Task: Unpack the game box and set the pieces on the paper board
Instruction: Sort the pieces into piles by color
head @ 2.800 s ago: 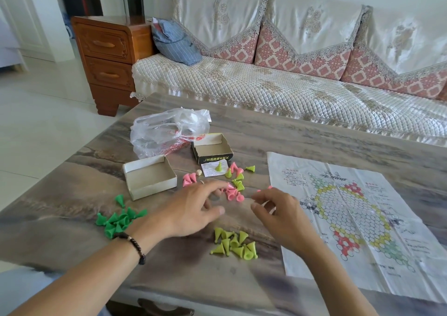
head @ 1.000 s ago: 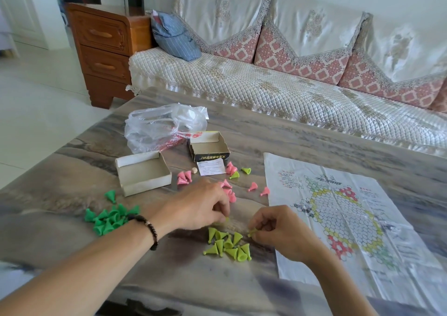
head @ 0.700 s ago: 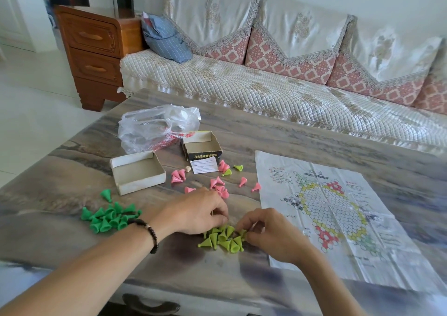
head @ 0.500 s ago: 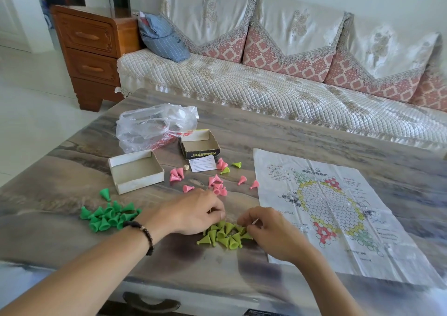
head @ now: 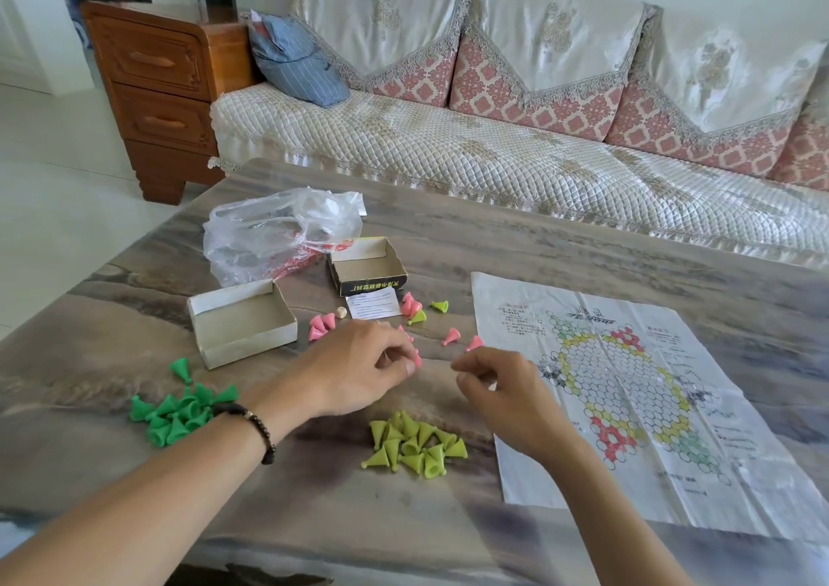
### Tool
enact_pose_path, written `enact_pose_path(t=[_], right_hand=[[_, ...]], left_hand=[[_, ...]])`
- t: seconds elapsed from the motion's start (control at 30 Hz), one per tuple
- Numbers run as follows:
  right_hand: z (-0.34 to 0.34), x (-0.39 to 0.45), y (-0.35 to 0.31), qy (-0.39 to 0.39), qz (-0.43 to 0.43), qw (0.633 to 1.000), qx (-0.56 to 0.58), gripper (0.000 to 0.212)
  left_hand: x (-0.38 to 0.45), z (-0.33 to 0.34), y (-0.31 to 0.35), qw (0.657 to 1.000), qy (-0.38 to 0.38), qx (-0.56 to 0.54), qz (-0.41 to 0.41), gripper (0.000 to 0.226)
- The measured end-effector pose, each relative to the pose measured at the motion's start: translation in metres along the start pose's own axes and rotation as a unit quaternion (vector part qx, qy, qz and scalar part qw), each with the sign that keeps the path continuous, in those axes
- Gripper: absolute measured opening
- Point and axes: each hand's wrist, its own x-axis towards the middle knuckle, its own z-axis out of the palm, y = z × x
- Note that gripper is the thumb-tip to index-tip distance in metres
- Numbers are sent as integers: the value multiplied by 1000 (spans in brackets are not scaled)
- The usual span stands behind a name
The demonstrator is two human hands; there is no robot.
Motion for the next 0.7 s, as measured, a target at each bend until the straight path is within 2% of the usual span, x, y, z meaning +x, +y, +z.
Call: enact_pose_path(t=[0.1, 0.17, 0.37, 0.47, 0.6, 0.7], right_hand=[[-4, 23, -2, 37, -12, 999, -8, 14], [-5, 42, -1, 52, -20, 998, -27, 16], [0, 94, 8, 55, -25, 994, -94, 32], [6, 113, 16, 27, -25, 991, -129, 39], [11, 131, 19, 5, -43, 985, -164, 30], [14, 135, 18, 0, -41, 984, -172, 22]], left_hand=[[20, -5, -11, 998, 53, 23, -10, 18], [36, -8, -14, 997, 59, 50, -23, 22], [82, 8, -8, 990, 25, 140, -16, 29], [97, 18, -9, 984, 1, 179, -8, 22], [105, 19, -8, 978, -13, 206, 14, 10], [103, 16, -6, 983, -1, 183, 27, 11]])
